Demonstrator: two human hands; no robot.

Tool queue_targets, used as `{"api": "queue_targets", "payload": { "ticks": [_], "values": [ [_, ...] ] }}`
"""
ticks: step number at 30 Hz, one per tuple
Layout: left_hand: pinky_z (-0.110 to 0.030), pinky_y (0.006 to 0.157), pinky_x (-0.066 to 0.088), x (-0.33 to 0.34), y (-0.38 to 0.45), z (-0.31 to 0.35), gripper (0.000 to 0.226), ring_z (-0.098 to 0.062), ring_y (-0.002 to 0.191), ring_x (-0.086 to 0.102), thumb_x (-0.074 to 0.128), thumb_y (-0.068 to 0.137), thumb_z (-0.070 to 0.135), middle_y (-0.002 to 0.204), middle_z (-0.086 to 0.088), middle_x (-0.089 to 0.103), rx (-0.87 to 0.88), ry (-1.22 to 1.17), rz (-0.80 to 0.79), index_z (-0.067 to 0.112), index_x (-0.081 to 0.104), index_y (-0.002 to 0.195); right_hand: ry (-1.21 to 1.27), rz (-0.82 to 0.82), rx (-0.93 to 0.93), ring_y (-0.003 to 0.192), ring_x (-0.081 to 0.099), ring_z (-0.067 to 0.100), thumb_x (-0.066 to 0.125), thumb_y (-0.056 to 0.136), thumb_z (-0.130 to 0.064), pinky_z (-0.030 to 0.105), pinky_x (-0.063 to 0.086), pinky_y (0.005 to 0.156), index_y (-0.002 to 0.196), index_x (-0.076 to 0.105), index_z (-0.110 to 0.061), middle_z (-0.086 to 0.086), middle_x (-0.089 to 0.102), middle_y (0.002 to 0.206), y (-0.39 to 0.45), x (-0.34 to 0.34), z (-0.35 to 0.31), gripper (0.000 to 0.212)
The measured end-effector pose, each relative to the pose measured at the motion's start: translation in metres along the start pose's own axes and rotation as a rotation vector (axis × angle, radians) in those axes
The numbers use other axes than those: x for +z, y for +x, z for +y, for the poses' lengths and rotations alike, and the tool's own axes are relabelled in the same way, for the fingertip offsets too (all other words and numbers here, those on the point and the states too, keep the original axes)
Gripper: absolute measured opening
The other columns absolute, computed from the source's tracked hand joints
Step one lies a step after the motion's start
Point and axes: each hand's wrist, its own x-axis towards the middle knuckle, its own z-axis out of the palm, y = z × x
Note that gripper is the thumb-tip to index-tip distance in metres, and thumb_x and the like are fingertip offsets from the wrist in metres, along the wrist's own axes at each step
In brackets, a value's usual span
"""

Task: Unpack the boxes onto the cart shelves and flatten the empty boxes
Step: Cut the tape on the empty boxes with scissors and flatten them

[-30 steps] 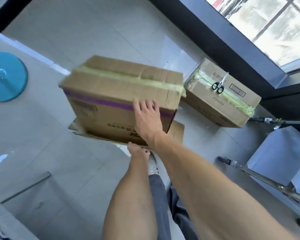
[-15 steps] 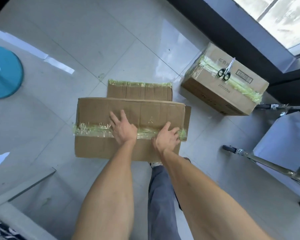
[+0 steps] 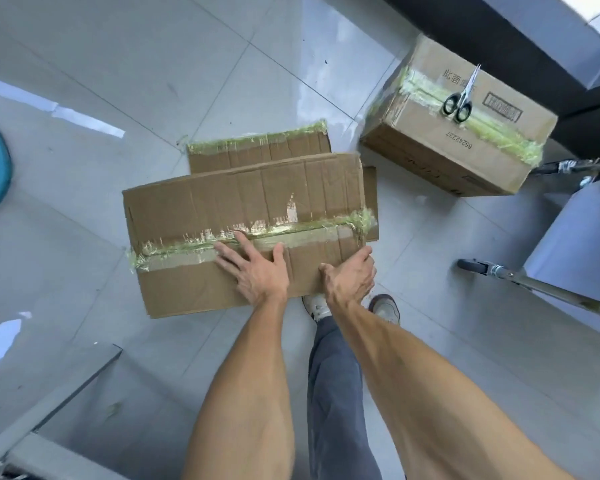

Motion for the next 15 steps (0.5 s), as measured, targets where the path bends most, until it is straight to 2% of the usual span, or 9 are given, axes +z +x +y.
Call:
{"api": "queue_targets", "payload": {
  "ticks": [4, 6, 8, 9, 11, 13, 15],
  "values": [
    [-0.050, 0.113, 0.031, -0.027, 0.033, 0.021, 0.084, -0.044, 0.149, -0.005, 0.038, 0.095, 0.062, 0.162, -0.022, -0.013, -0.085, -0.116, 0.015, 0.020, 0.002, 0.158, -0.007, 0.057, -0.286, 0.126, 0.041, 0.029, 0.077, 0.080, -0.024, 0.039, 0.031, 0.110, 0.150, 0.025, -0.010, 0.012, 0.046, 0.137, 0.018, -0.014, -0.062, 0.089],
    [-0.050, 0.115, 0.028, -0.042, 0.047, 0.039, 0.083, -0.048, 0.147, 0.000, 0.040, 0.095, 0.061, 0.161, -0.026, -0.010, -0.080, -0.130, -0.002, 0.018, 0.007, 0.157, -0.065, 0.105, -0.464, 0.121, 0.042, 0.028, 0.064, 0.085, -0.006, 0.038, 0.034, 0.108, 0.143, 0.034, -0.013, 0.012, 0.046, 0.133, 0.033, -0.028, -0.102, 0.065],
    [-0.049, 0.111, 0.032, -0.054, 0.055, 0.056, 0.072, -0.049, 0.143, 0.016, 0.045, 0.094, 0.055, 0.159, -0.029, 0.005, -0.065, -0.159, 0.008, 0.017, 0.026, 0.151, -0.157, 0.146, -0.605, 0.119, 0.042, 0.028, 0.046, 0.085, 0.008, 0.038, 0.035, 0.106, 0.130, 0.043, -0.011, 0.014, 0.046, 0.132, 0.046, -0.042, -0.132, 0.050],
    [-0.047, 0.107, 0.035, -0.058, 0.055, 0.063, 0.064, -0.048, 0.138, 0.026, 0.047, 0.093, 0.051, 0.156, -0.029, 0.016, -0.064, -0.176, 0.031, 0.016, 0.036, 0.145, -0.213, 0.146, -0.654, 0.124, 0.039, 0.029, 0.042, 0.086, 0.010, 0.040, 0.032, 0.109, 0.128, 0.044, -0.011, 0.015, 0.044, 0.137, 0.048, -0.046, -0.142, 0.047],
    [-0.044, 0.102, 0.038, -0.065, 0.050, 0.077, 0.053, -0.043, 0.133, 0.035, 0.050, 0.092, 0.039, 0.151, -0.025, 0.027, -0.043, -0.179, 0.087, 0.014, 0.043, 0.138, -0.357, 0.118, -0.713, 0.141, 0.026, 0.033, 0.042, 0.089, 0.009, 0.044, 0.021, 0.118, 0.135, 0.040, -0.012, 0.019, 0.030, 0.153, 0.050, -0.055, -0.149, 0.051],
    [-0.045, 0.108, 0.035, -0.067, 0.041, 0.090, 0.051, -0.037, 0.141, 0.028, 0.049, 0.093, 0.028, 0.158, -0.021, 0.020, 0.052, -0.106, 0.163, 0.015, 0.040, 0.141, -0.409, 0.099, -0.679, 0.148, 0.013, 0.036, 0.042, 0.087, 0.010, 0.046, 0.014, 0.120, 0.142, 0.033, -0.013, 0.023, 0.015, 0.159, 0.050, -0.062, -0.142, 0.061],
    [-0.048, 0.114, 0.027, -0.067, 0.032, 0.106, 0.055, -0.034, 0.147, 0.020, 0.050, 0.092, 0.022, 0.161, -0.018, 0.014, 0.172, -0.052, 0.216, 0.018, 0.037, 0.145, -0.386, 0.097, -0.587, 0.148, 0.011, 0.037, 0.046, 0.084, 0.010, 0.047, 0.015, 0.119, 0.144, 0.029, -0.015, 0.025, 0.010, 0.160, 0.053, -0.069, -0.129, 0.068]
  ]
}}
